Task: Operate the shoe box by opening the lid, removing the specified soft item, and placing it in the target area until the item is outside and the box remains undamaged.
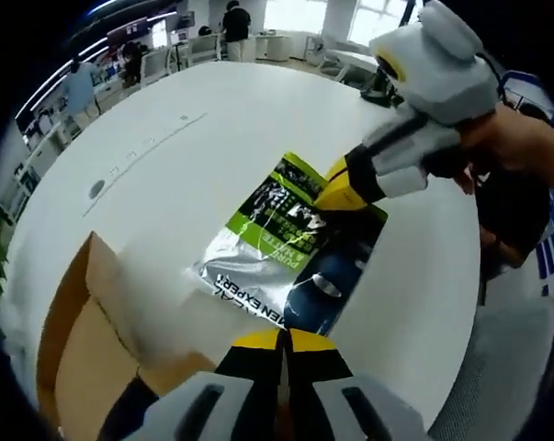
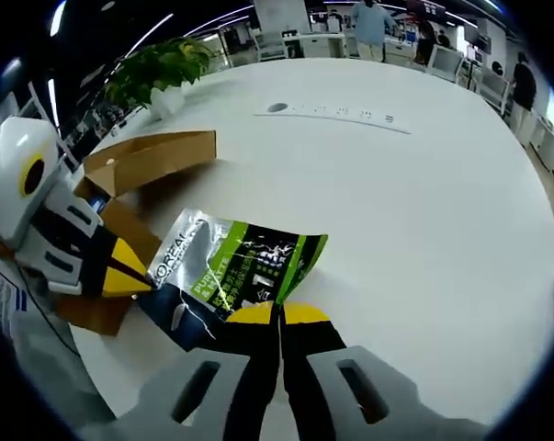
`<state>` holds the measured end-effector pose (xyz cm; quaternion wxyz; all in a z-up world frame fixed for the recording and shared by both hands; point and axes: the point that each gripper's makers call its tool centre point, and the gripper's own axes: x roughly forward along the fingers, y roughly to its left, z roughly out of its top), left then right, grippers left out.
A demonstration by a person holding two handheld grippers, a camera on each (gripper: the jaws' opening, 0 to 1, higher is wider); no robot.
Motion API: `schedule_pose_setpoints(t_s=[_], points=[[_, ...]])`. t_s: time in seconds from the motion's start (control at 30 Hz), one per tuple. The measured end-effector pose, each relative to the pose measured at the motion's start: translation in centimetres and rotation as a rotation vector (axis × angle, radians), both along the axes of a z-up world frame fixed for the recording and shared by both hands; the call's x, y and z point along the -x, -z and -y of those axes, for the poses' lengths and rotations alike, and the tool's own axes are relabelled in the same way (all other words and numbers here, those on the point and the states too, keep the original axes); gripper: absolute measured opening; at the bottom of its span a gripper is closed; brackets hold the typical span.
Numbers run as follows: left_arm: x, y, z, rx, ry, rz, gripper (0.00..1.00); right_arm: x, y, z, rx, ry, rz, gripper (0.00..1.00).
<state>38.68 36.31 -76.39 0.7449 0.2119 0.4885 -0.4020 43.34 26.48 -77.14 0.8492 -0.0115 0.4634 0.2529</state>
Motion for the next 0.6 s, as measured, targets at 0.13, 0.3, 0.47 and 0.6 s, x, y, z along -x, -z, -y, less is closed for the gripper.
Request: schedule_pose_setpoints(t_s=[0.13, 0.3, 0.47, 0.6], points=[[0.0, 0.8, 0.1, -0.043, 0.053, 0.009, 0.01, -0.2, 0.3, 0.0, -0.016, 0.019, -0.011, 0.0], [-0.2, 1.5, 0.2, -0.071, 0.099, 0.021, 0.01, -0.5, 0.5, 0.0, -0.021, 0.028, -0.014, 0.0], [-0.2, 2.2, 0.3, -0.094, 0.125, 0.019, 0.01, -0.6, 1.0, 0.0, -0.014, 0.018, -0.014, 0.0], [-0.5, 2.1, 0.2, -0.106, 0.144, 0.035, 0.01, -0.6, 1.4, 0.2, 0.002, 0.01, -0.007, 0.0]])
